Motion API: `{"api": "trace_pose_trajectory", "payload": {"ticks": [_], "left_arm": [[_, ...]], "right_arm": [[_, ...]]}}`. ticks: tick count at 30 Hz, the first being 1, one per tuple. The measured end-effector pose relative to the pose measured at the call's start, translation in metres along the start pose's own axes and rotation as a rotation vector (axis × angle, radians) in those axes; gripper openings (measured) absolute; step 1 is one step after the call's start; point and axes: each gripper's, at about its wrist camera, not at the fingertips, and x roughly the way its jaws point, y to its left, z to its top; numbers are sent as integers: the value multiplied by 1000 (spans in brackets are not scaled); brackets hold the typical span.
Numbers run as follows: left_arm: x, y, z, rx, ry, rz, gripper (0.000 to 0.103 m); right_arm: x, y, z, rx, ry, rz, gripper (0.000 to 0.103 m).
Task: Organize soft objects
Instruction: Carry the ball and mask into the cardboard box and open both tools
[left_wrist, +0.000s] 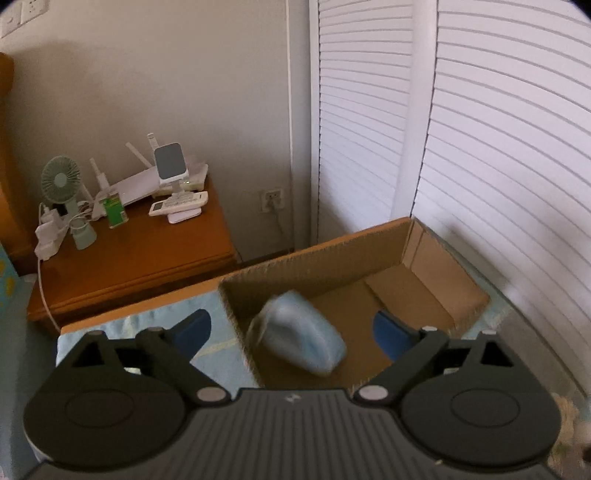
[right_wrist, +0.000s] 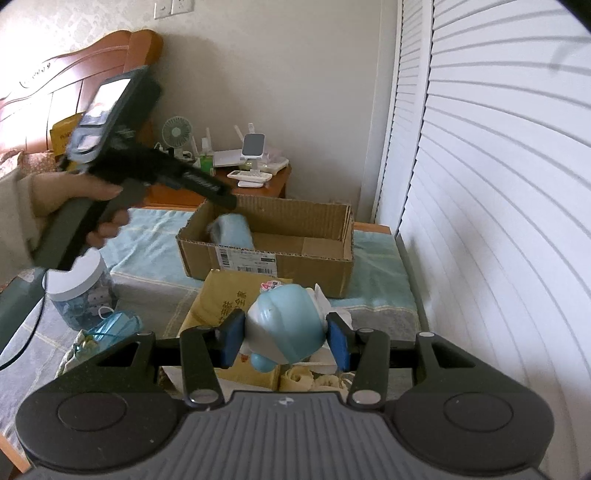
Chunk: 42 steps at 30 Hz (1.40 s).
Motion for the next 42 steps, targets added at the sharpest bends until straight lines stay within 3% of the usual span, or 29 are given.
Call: {"api": "trace_pose_trajectory", "payload": {"ticks": [7, 13, 19, 27, 29, 31, 33, 42], "left_arm": [[-67, -2, -45, -5, -6, -63, 98], [-116, -8, -91, 1, -47, -20, 99], [-139, -3, -126, -37, -67, 11, 99], [-138, 0, -149, -77, -41, 19, 99], [-136, 3, -150, -92, -36, 18, 99], [-136, 4, -153, -98, -35, 16, 99], [-135, 5, -155, -101, -31, 21, 99], [-136, 1, -162, -105, -22, 11, 99]], "right_arm": [[14, 1, 16, -14, -6, 10, 53], [46, 0, 46, -20, -8, 19, 53], [90, 3, 82, -28, 19, 26, 53], [138, 10, 114, -35, 47, 35, 54], [144, 11, 117, -30, 50, 28, 62], [145, 11, 118, -23, 45, 25, 91], [140, 11, 117, -23, 17, 27, 101], [107, 12, 100, -13, 3, 33, 103]]}}
